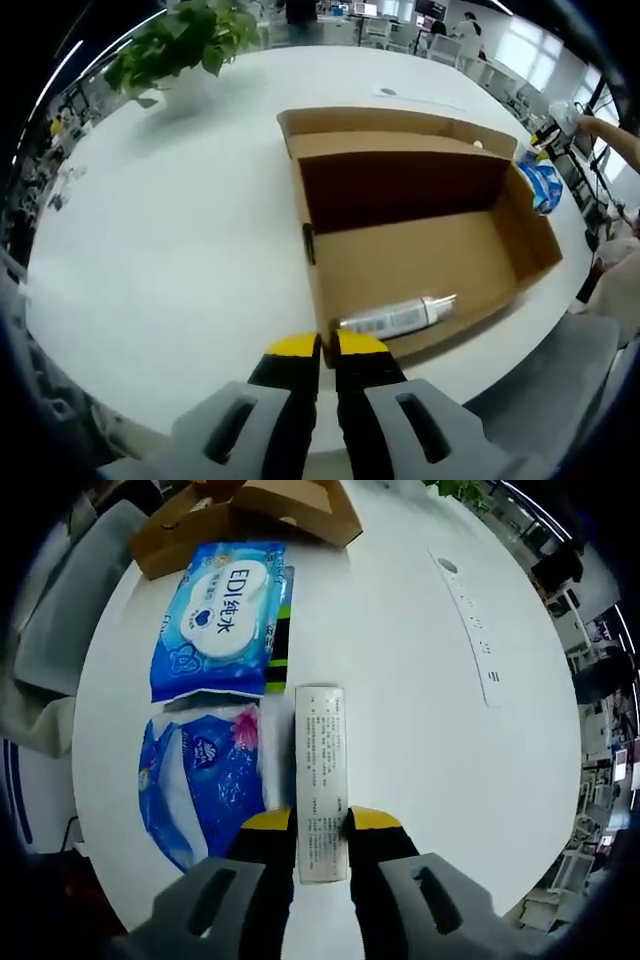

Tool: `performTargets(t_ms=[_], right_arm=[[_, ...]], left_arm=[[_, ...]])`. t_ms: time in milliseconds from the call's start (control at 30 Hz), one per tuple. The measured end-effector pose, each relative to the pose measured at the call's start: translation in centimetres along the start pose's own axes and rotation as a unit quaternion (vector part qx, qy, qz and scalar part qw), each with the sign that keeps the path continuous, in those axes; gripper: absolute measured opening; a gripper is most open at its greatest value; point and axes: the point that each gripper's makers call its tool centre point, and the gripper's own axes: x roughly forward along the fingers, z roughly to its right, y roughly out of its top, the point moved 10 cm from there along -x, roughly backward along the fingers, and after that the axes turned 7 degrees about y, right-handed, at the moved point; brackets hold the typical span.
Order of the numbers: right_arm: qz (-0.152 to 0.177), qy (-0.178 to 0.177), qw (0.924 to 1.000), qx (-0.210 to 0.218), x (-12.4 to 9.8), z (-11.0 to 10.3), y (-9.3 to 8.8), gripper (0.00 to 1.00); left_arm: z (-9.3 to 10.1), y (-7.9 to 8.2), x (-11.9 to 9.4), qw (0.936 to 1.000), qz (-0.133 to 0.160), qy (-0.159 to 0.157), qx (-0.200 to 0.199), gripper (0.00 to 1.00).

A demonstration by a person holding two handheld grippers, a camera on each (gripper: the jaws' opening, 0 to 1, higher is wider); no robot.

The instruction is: Operate the shoe box by opening the lid, removing the specified soft item, and placing it in the target area until the item is outside and the box remains undamaged.

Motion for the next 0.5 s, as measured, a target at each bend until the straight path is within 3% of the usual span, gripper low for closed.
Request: performTargets(t_ms=[500], right_arm=[[-0.005, -0.015, 0.9999, -0.005, -0.1, -0.08, -0.01, 0.19]], left_arm=[[-0.07, 0.05, 0.0, 0.9999, 0.0, -0.002, 0.013, 0.02]])
